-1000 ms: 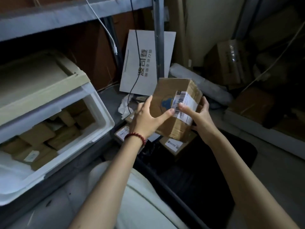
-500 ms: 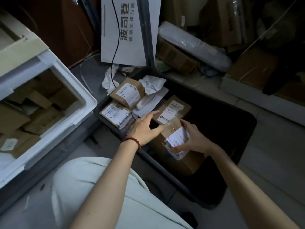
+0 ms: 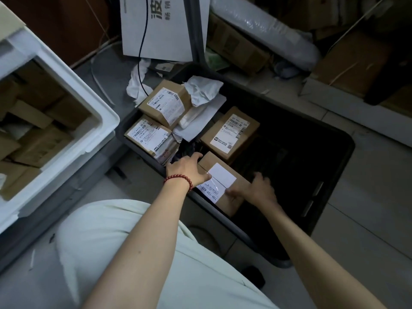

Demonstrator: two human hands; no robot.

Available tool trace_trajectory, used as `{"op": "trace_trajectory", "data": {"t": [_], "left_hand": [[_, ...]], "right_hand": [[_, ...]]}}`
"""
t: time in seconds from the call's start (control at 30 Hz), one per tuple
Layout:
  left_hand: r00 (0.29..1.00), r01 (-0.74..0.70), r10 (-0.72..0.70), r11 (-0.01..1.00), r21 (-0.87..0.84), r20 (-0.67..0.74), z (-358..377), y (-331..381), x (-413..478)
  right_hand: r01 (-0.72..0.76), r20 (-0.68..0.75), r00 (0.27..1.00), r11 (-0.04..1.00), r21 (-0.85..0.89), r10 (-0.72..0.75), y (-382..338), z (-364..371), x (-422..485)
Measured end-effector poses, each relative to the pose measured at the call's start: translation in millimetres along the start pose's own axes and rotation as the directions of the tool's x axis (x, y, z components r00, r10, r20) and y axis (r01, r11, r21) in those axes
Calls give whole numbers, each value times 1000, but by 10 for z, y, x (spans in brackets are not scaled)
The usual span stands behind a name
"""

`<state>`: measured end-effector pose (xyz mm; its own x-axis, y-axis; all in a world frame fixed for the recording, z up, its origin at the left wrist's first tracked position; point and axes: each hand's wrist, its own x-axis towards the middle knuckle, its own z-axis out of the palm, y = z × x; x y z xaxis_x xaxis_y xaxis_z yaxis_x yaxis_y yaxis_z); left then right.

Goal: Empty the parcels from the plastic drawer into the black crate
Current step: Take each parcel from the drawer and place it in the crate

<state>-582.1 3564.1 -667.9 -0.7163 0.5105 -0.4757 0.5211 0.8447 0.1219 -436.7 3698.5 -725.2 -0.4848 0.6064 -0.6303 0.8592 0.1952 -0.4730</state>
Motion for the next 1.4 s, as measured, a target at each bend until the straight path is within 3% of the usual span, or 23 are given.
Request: {"op": "trace_trajectory", "data": {"t": [0.03,0.1,0.2,0.3,0.37,0.57,0.67,0.8,0.9,0.97,1.1,1.2,1.4], "left_hand": [[1000,1,-2,1000,16,17,16,10,9],[999,1,-3,999,49,38,48,42,35],[999,30,-32,997,66,30,48,53,70],[996,84,-85,993,88,6,49,5,78],[994,114,-114,991,68,-6,48,-18,71],[996,81,-78,995,64,-36,17,-19,7],[994,56,-50,997,53,-97,-29,-9,-59],[974,84,-76,996,27,-215,-123,-72,-179],[952,134,-133,991,-15,-277,-182,-170,-316],[933,169,-174,985,-45,-314,-235,-240,-423],[886,234,-255,967,-103,-386,-435,-445,-668],[837,262,-331,942,-212,-436,-678,-674,-899],[673,266,-431,900,-346,-602,-1094,-1305,-1560]], "right_hand": [[-112,39,993,991,70,110,32,-7,-22],[-191,135,978,934,301,157,73,38,-51],[-81,52,997,879,470,64,45,149,-79],[38,-62,998,847,531,-6,-71,153,-44],[75,-60,997,842,535,-51,-146,77,11],[3,70,997,961,277,-23,-204,-73,74],[59,35,997,990,131,-64,-130,-62,34],[107,151,985,978,-178,-80,-155,-126,-89],[206,15,977,921,-332,-213,-279,-141,-250],[330,-92,924,898,-292,-370,-432,-145,-362],[523,-83,799,757,-392,-595,-813,-125,-587],[609,-65,723,679,-410,-688,-1149,-81,-779],[780,-25,559,536,-323,-829,-1952,165,-1342]]}}
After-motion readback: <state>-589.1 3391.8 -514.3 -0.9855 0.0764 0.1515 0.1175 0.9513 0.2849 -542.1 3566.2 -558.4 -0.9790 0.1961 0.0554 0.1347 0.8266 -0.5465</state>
